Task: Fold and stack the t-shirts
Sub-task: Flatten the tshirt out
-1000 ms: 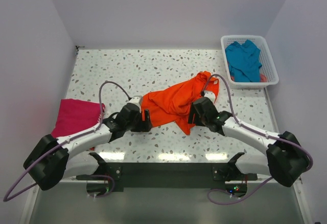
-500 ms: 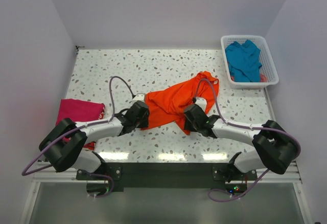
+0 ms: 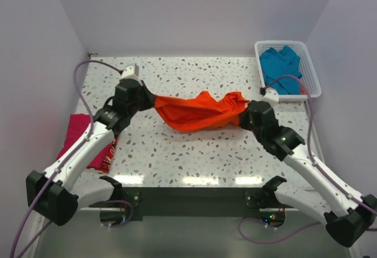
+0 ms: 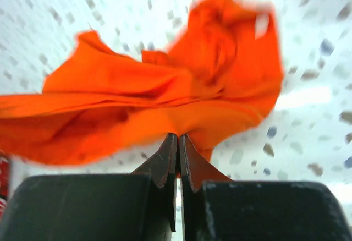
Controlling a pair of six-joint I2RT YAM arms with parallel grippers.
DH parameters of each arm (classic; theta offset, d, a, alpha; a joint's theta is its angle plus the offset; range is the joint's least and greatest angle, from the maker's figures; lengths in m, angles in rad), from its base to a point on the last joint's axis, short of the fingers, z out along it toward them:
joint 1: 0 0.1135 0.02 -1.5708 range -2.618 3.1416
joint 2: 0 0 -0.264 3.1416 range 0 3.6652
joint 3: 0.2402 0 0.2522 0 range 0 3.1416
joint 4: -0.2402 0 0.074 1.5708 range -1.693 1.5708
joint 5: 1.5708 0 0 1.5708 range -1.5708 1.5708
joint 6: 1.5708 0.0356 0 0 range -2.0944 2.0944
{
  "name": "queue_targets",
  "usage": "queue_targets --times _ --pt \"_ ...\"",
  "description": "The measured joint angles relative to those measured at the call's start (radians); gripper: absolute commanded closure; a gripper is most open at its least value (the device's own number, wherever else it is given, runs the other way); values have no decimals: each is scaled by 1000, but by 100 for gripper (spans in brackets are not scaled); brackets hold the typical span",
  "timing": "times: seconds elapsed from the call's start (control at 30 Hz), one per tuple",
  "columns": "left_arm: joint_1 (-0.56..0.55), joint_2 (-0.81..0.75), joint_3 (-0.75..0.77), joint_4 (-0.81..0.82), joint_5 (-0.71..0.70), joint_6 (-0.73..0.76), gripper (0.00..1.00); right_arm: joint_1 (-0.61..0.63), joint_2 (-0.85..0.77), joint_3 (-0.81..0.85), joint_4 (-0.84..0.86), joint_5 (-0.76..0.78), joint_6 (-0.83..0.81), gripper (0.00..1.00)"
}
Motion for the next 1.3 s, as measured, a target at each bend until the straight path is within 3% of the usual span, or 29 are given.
queue_targets --times 0.27,0.63,0.77,0.9,1.07,1.17,1.3 --pt "109 -179 296 -127 -12 -2 100 -52 -97 434 -164 83 -127 100" --pt "137 -175 493 -188 -93 -17 100 -52 64 786 -224 90 -234 100" --pt "227 -55 496 -74 -23 -34 100 -77 253 877 -129 44 -299 100" --pt "368 170 536 101 139 -89 100 -205 523 1040 -45 -106 -329 100" --pt "468 597 907 192 361 -149 100 -332 853 1444 -51 -213 -346 100" --pt "503 713 1095 197 461 -180 100 -348 885 1555 -41 -235 -365 100" --pt "553 653 1090 288 539 -228 100 -349 760 1492 21 -244 -384 100"
